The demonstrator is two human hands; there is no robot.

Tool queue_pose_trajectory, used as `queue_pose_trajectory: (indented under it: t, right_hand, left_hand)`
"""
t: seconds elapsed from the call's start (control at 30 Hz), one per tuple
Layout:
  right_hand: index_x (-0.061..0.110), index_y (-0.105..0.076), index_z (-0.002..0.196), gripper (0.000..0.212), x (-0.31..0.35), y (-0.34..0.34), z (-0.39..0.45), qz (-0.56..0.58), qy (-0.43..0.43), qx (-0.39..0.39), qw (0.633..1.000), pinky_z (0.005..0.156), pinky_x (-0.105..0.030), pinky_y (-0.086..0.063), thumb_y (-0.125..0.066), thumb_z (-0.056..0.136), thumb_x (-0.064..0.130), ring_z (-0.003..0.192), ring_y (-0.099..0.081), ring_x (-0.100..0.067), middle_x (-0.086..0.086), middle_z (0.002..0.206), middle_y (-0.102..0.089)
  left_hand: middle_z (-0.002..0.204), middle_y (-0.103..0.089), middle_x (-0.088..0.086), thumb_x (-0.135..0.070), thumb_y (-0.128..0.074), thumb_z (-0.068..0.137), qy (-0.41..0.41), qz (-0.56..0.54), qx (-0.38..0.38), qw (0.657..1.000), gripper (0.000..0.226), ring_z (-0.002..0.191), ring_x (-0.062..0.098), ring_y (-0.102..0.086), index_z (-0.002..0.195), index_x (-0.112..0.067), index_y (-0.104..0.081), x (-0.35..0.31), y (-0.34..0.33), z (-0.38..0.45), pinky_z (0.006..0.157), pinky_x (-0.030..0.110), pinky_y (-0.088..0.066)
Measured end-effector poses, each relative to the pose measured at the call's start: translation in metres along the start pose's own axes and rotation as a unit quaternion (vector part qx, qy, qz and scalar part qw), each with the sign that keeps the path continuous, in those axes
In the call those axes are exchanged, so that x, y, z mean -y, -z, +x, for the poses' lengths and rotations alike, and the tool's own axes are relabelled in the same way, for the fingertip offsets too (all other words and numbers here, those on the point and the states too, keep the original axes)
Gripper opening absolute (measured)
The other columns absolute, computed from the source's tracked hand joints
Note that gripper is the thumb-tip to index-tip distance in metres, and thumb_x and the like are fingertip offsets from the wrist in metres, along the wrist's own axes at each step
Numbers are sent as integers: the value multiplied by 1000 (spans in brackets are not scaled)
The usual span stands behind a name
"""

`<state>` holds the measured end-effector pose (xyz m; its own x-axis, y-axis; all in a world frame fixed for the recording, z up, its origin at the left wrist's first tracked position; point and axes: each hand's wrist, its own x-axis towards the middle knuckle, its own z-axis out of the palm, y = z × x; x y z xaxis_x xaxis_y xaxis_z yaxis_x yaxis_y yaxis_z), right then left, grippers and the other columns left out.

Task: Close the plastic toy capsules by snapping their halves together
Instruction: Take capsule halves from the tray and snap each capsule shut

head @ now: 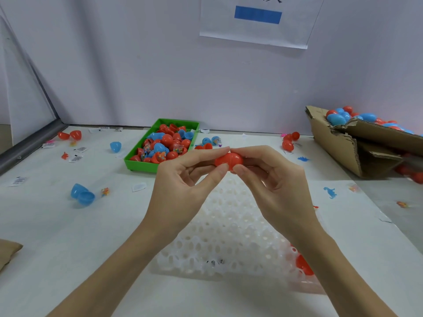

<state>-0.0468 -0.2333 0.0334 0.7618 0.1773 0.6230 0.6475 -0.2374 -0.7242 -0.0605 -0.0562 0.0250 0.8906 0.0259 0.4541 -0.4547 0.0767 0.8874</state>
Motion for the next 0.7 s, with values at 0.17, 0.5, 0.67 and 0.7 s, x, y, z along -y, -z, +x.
queue_pose_trajectory:
  t: [0.17,0.5,0.67,0.7]
  right_hand:
    - [7,-72,109,19,3,-9,-2,92,-76,-26,992,85,-23,-59,-76,90,8,99,-74,-17,0,101,-77]
    - [6,-74,105,20,8,-24,-12,258,-230,-19,938,94,-32,-59,-81,87,13,102,-75,-22,-8,102,-78]
    - [5,-70,109,29,11,-23,-10,286,-240,-10,928,93,-35,-60,-77,86,21,106,-74,-25,-9,106,-77]
    - [5,-70,111,28,12,-23,-9,296,-240,-7,924,92,-33,-60,-75,88,21,107,-74,-27,-10,108,-77]
  left_hand:
    - [122,-75,-2,-1,-72,94,-34,90,10,995,43,116,18,-71,135,-14,-68,0,-1,-3,101,28,-56]
    - [127,-70,5,-3,-80,88,-196,375,-56,904,46,118,24,-61,132,-3,-67,11,-7,-11,104,20,-45]
    - [129,-67,-1,-2,-79,89,-190,346,-25,919,48,123,18,-59,135,-10,-65,14,0,-6,108,22,-44]
    - [130,-66,-4,-5,-78,91,-185,334,-23,924,47,125,17,-58,135,-12,-64,14,2,-5,109,25,-45]
